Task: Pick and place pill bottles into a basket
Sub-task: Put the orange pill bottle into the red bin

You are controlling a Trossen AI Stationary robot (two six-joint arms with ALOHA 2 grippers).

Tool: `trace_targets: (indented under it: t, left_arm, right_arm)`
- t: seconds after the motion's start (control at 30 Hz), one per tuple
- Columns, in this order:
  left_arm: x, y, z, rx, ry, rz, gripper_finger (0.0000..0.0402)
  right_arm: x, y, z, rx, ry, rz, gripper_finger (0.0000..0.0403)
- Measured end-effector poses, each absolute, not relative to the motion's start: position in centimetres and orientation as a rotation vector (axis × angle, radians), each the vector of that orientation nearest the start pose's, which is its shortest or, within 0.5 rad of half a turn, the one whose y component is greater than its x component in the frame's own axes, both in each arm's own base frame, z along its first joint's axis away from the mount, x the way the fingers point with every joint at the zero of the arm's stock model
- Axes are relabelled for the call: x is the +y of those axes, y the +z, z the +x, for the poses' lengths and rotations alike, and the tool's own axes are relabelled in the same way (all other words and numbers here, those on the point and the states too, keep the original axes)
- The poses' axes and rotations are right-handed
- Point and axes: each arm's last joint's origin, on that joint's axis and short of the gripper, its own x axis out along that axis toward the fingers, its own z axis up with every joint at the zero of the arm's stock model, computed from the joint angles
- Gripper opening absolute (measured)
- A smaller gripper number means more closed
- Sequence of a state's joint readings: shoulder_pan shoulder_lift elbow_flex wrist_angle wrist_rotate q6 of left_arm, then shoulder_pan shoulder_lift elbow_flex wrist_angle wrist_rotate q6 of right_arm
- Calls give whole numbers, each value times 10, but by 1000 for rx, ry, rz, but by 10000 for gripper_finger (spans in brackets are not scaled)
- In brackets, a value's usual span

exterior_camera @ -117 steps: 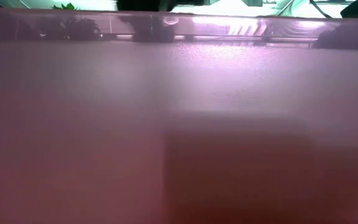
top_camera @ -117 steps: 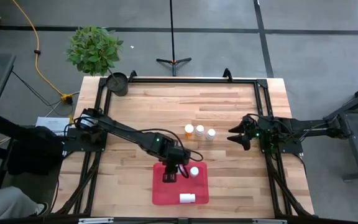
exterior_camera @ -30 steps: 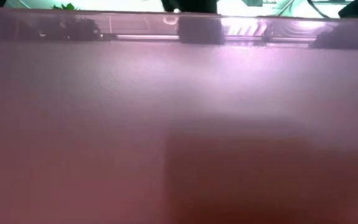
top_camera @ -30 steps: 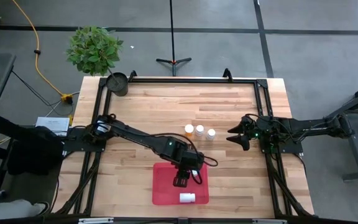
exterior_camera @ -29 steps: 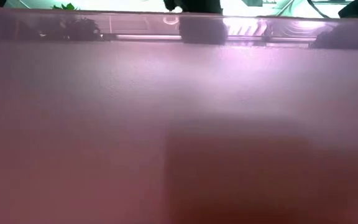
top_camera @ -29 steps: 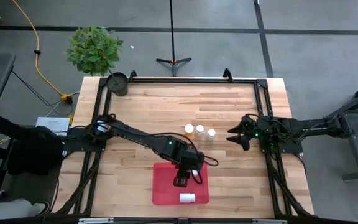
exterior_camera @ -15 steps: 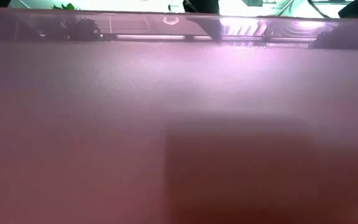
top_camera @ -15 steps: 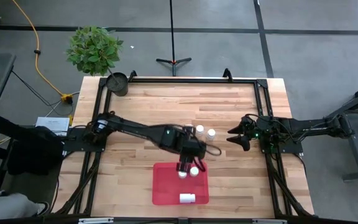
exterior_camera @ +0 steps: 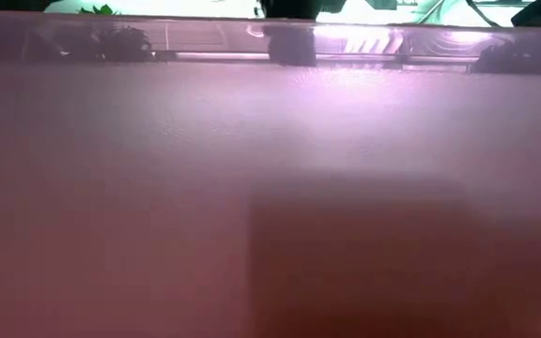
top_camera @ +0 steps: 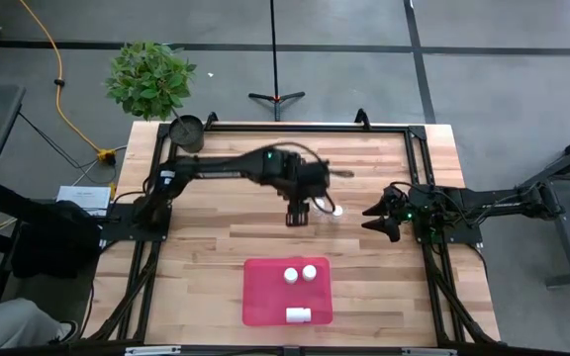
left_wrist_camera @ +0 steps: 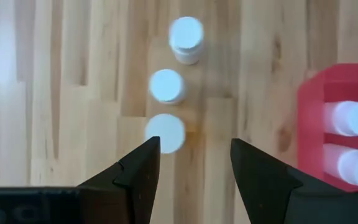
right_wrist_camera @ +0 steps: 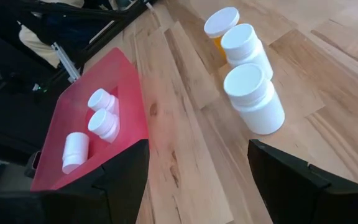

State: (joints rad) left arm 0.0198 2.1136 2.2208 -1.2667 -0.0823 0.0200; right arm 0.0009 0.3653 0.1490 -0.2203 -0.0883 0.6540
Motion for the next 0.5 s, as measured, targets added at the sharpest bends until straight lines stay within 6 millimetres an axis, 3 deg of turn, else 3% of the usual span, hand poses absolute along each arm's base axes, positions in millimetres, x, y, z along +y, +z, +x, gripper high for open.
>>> trace_targets:
  t: [0.27, 0.5]
  left_arm:
    - [51, 313, 434, 1156, 40, -86, 230]
    - [48, 287, 438, 1177, 0, -109, 230]
  right_arm:
    - [3, 163, 113, 450, -55, 649, 263]
    - [3, 163, 113, 449, -54, 631, 263]
